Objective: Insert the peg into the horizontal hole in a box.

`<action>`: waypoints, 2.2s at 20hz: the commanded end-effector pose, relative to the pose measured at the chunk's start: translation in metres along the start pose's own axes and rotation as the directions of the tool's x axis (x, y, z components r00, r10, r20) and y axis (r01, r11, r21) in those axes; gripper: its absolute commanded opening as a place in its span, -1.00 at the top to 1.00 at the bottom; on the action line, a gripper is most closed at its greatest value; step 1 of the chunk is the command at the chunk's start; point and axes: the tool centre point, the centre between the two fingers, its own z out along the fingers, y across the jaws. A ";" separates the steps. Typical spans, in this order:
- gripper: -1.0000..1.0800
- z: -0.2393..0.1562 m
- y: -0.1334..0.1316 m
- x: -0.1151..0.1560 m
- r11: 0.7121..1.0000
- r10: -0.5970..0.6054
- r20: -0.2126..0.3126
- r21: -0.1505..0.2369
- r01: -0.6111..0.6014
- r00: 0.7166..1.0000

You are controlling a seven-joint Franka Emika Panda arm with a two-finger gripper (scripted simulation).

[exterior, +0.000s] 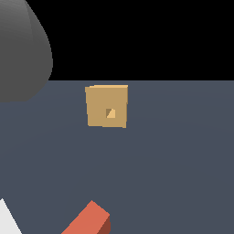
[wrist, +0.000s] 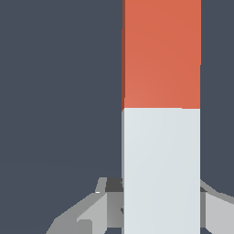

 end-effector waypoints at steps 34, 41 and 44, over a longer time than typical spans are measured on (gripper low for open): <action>1.00 -0.043 -0.133 0.293 0.885 -0.465 0.000 0.000 0.465 0.885; 1.00 -0.042 -0.135 0.295 0.884 -0.468 0.000 0.001 0.468 0.884; 1.00 -0.042 -0.135 0.295 0.884 -0.468 0.001 0.003 0.468 0.884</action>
